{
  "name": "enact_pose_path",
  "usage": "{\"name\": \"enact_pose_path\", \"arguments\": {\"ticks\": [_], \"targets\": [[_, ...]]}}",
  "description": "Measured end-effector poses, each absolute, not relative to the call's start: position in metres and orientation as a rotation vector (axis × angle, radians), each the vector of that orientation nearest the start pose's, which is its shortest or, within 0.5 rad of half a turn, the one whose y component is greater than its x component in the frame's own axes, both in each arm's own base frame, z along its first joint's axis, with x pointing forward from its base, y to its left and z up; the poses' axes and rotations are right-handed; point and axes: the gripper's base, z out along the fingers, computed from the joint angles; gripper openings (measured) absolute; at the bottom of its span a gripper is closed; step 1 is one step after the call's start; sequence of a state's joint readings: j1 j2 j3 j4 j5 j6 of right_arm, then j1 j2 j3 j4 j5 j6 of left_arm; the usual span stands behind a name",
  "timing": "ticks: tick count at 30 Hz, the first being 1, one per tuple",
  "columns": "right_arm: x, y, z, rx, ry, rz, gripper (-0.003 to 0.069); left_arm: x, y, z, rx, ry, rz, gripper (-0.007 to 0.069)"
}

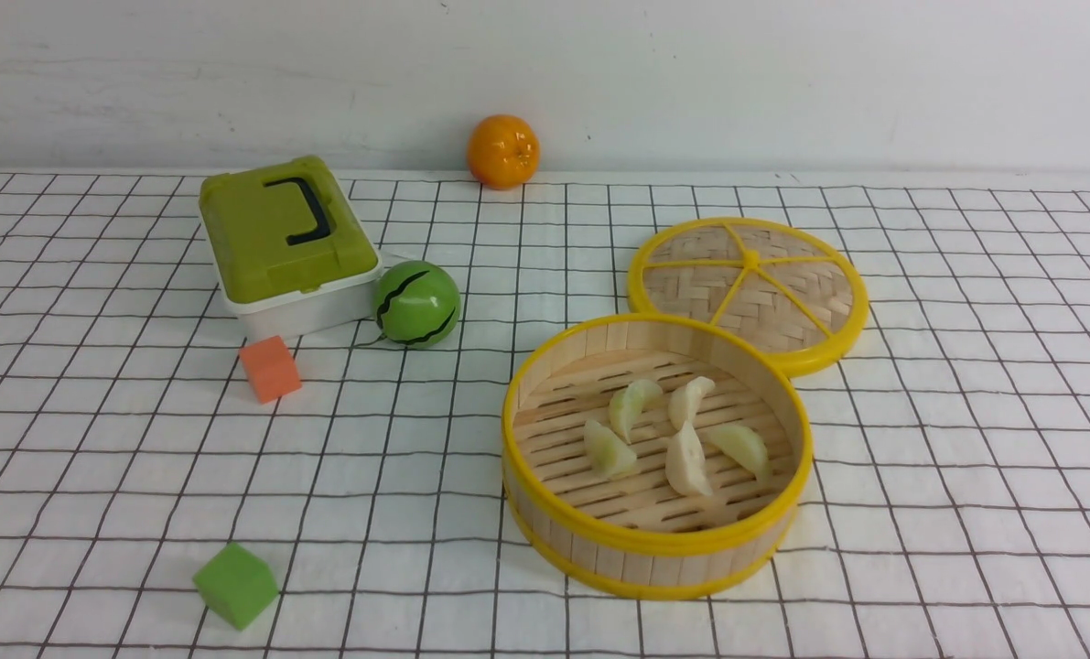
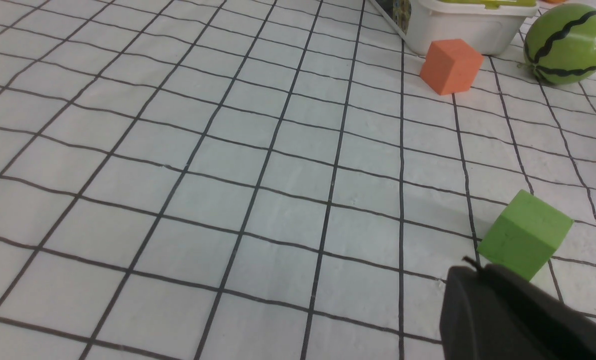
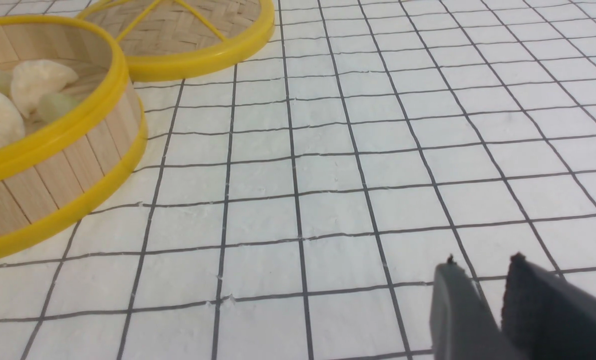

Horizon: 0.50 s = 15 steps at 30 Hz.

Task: Put the dumplings into the steamer on the table with the white tablecloth.

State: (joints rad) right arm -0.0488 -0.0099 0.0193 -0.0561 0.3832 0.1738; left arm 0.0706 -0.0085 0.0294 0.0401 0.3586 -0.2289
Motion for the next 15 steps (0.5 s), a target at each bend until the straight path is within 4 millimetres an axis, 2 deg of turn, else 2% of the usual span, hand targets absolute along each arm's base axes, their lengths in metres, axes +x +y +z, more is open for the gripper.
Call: {"name": "enact_pose_path", "arguments": {"ticks": [15], "targets": [[0.0521, -0.0045, 0.1728, 0.174, 1.868, 0.030, 0.0172, 0.0529, 0.0050, 0.1715, -0.253, 1.846, -0.071, 0.0002]]}}
